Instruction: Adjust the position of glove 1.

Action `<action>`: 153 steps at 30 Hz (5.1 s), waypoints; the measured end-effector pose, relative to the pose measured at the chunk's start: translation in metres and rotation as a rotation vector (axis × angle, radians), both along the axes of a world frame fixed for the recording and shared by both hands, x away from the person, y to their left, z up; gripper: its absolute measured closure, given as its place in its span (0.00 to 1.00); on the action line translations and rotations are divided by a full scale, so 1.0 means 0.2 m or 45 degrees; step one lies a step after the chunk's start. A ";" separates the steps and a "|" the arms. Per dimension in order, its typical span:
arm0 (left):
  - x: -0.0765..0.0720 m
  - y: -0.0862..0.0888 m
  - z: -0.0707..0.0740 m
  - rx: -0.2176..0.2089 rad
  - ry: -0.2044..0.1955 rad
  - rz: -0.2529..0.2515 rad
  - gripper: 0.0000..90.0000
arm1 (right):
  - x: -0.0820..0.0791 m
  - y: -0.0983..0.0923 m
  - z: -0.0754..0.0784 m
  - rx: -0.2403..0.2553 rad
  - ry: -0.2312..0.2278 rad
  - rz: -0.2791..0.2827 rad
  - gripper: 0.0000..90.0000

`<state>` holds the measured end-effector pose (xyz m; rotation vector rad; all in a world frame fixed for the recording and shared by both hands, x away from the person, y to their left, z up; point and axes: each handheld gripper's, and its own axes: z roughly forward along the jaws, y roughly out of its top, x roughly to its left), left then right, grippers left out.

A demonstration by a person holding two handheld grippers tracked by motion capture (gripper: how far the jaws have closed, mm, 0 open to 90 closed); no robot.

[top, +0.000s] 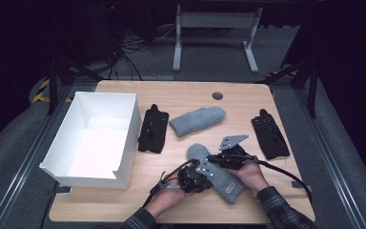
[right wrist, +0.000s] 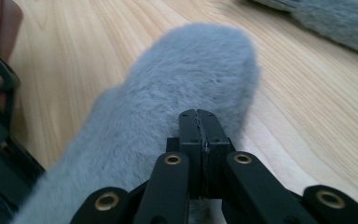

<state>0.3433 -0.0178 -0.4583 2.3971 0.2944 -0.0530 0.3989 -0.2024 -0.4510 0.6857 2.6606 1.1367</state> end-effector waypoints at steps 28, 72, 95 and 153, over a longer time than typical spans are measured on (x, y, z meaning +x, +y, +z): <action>0.07 0.34 0.11 -0.064 -0.060 0.291 0.53 | -0.13 -0.44 0.03 -0.036 -0.076 -0.365 0.43; 0.83 0.34 0.26 -0.060 -0.106 0.725 1.00 | -0.20 -0.49 0.04 -0.014 -0.069 -0.374 0.43; 1.09 0.32 0.09 0.154 -0.078 0.837 1.00 | -0.20 -0.49 0.04 0.004 -0.070 -0.359 0.43; 0.60 0.16 0.13 -0.034 0.023 0.442 0.52 | 0.00 -0.39 0.14 0.083 -0.101 -0.381 1.00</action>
